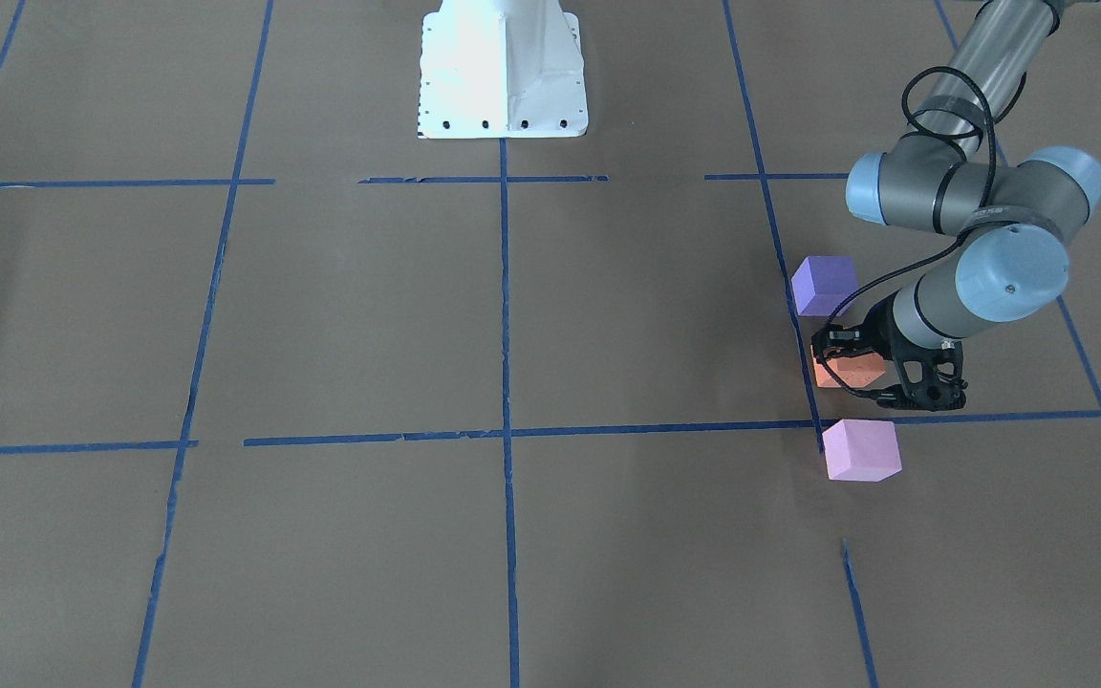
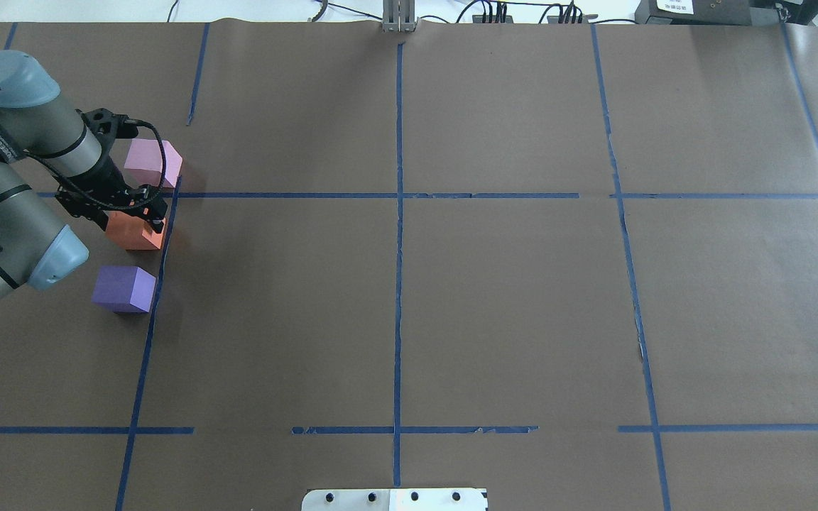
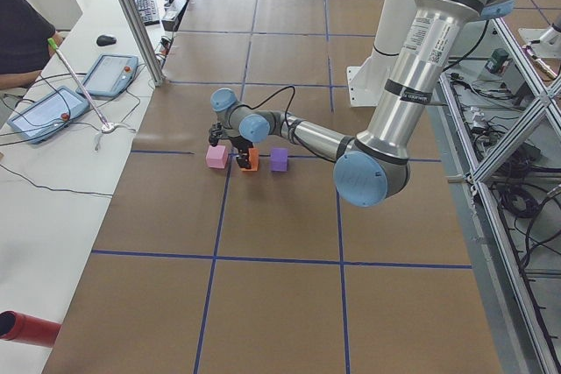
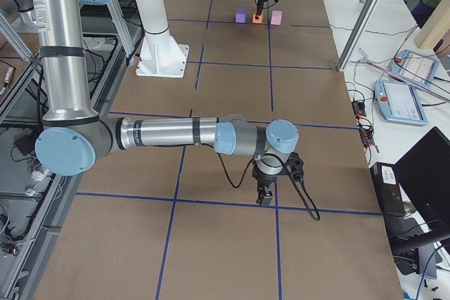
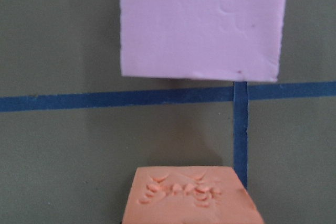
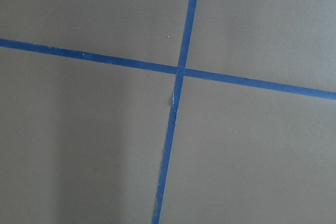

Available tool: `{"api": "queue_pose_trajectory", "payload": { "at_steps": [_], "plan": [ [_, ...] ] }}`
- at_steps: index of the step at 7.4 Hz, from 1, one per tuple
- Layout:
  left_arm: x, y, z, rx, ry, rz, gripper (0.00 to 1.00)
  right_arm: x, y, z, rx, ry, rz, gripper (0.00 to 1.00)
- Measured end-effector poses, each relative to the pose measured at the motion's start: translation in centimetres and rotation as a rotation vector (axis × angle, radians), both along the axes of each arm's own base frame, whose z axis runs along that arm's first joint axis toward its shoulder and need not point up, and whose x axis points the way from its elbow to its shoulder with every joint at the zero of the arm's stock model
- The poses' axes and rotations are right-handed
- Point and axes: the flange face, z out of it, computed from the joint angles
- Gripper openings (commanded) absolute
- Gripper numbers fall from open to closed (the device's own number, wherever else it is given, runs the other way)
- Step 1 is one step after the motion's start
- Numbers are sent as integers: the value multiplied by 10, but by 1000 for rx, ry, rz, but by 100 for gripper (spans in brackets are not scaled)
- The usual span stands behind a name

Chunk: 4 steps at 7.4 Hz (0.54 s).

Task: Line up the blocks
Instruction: 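Lower the orange cube between the pink and purple cubes, left gripper, then open the left gripper and raise it away from the cubes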

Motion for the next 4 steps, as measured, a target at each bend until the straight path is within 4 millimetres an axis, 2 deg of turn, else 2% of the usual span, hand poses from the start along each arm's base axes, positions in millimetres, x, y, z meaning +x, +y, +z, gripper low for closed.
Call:
{"api": "queue_pose_trajectory", "payload": {
  "at_steps": [4],
  "plan": [
    [-5, 2, -10, 12, 10, -8, 100, 0, 0, 0, 0, 0, 0, 100]
  ]
}}
